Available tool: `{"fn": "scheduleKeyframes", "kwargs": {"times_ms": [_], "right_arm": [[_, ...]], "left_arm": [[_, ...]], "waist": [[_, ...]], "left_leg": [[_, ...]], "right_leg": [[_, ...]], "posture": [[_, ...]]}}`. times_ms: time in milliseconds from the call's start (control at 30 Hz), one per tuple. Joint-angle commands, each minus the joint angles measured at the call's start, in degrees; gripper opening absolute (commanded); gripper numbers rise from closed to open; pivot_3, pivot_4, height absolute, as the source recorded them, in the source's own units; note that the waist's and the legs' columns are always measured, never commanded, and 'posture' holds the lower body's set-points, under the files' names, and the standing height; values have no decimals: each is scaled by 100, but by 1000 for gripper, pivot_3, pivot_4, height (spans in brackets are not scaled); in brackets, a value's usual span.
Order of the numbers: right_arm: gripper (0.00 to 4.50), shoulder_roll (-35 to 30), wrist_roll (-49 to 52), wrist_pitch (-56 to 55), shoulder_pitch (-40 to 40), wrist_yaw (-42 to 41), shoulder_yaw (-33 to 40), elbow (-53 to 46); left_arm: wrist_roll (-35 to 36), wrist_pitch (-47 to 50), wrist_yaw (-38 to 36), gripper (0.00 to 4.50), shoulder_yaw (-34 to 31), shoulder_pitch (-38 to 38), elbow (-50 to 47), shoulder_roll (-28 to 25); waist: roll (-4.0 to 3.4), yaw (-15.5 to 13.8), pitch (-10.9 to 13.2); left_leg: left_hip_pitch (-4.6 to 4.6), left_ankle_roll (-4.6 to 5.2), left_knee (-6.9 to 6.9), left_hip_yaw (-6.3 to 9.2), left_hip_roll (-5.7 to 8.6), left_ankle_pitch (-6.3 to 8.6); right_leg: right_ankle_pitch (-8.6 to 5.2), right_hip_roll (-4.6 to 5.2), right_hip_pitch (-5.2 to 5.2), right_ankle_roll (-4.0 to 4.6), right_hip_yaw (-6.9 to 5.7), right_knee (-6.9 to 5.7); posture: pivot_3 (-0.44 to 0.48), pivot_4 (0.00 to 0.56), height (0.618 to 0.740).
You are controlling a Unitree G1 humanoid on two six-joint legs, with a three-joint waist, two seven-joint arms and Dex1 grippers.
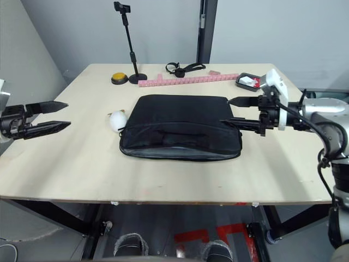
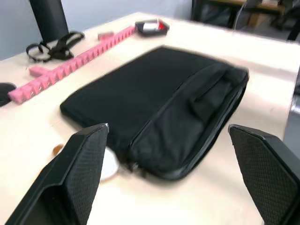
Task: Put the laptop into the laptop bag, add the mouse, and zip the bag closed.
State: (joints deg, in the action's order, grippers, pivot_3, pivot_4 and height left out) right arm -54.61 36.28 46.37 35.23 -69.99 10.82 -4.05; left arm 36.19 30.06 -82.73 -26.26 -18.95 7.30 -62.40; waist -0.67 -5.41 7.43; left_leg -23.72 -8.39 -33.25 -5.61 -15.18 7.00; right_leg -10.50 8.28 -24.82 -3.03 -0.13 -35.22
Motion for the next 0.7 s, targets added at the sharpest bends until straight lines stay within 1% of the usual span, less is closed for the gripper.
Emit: {"fn": "scheduleKeyframes", "kwargs": {"times_ms": [33,133,167,200,233,333,367,433,500,700], "right_arm": [[3310,84,-54,-41,251,110,-143,223],[2305,122,-84,-138,260,85,-248,222],[1875,161,-126,-153,294,104,-337,240],[1678,200,-171,-173,320,119,-431,246],[1246,256,-231,-192,352,144,-562,245],[189,438,-384,-273,436,210,-858,243],[16,487,-417,-298,457,225,-912,248],[16,712,-426,-264,570,282,-1046,314],[16,1152,-576,-350,738,369,-1416,438],[16,2055,-1363,-581,1375,678,-2285,1230]], "left_arm": [[-121,-343,-299,4276,203,25,-14,-116],[-116,-422,-371,4276,258,51,-33,-122],[-129,-439,-392,4276,275,53,-8,-137],[-141,-452,-410,4276,288,53,18,-149],[-142,-461,-433,4276,291,42,56,-162],[-75,-387,-527,4276,286,19,120,-218],[-52,-357,-557,4276,284,17,125,-234],[39,-258,-643,4276,276,14,87,-263],[186,-112,-770,4276,247,81,-102,-307],[627,176,-813,4276,167,28,-666,-286]], "waist": [[0,-9,0],[0,-10,0],[0,-9,0],[1,-8,0],[0,-6,0],[1,10,0],[1,12,0],[1,10,0],[0,28,-1],[1,29,-1]], "left_leg": [[0,0,1,0,0,0],[-2,0,4,0,0,0],[-4,0,4,0,0,0],[-4,0,5,0,0,0],[-4,0,5,0,0,0],[-1,-1,3,0,0,0],[1,-1,3,0,-1,0],[1,-2,3,0,-1,0],[2,-2,3,-1,-1,0],[0,-5,3,-1,-3,1]], "right_leg": [[0,0,-1,0,0,0],[-1,0,-3,1,-2,-1],[-1,0,-4,2,-2,1],[-1,0,-5,2,-2,1],[-1,0,-4,2,-2,0],[-1,0,-4,2,-1,-4],[-1,0,-4,2,-1,-6],[-1,0,-4,2,-1,-8],[-1,0,-5,2,0,-9],[-4,-2,-9,7,-2,-15]], "posture": [[0,150,740],[0,150,740],[0,150,740],[0,150,740],[0,150,740],[0,150,740],[0,150,740],[0,150,740],[0,150,740],[0,150,740]]}}
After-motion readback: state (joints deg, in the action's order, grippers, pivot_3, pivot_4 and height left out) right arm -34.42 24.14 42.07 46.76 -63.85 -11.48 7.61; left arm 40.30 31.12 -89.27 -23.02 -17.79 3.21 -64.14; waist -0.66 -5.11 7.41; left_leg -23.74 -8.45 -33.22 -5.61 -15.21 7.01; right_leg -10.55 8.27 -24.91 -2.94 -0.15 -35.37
